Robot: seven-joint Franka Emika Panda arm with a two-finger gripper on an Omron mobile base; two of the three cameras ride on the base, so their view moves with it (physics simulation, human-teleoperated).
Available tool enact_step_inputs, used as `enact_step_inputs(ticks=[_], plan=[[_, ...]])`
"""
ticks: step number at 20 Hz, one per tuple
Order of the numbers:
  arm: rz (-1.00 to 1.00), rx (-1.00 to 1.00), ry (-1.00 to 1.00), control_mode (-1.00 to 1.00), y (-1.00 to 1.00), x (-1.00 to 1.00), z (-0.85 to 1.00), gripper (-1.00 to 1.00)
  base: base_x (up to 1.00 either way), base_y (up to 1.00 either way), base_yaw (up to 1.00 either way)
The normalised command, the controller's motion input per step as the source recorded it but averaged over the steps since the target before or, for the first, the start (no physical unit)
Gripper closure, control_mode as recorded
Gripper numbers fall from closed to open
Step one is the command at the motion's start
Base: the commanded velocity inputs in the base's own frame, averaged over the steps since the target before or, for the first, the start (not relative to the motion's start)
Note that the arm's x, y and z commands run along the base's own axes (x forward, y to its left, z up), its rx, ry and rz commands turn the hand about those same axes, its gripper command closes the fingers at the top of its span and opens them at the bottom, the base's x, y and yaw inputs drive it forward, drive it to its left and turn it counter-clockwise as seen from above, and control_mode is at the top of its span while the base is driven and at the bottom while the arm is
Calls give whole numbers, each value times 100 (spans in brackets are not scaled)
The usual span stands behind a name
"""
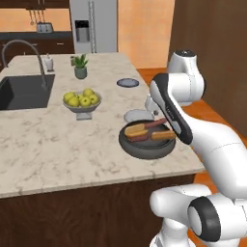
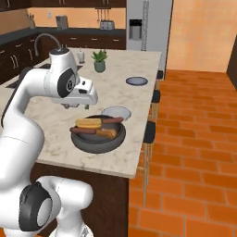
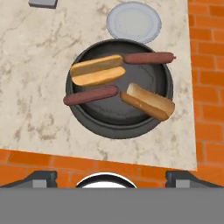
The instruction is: Place one bun and one sausage from the bowl on each plate.
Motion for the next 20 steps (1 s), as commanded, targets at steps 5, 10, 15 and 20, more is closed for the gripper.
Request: enact_step_inputs(ticks=[5,10,15,20], plan=[[0,0,0,100,0,0,0,-100,-26,-100,35],[0,0,0,100,0,0,0,-100,0,-100,54],[0,0,0,100,0,0,0,-100,0,-89,71],[0,0,0,100,0,0,0,-100,0,-84,74]])
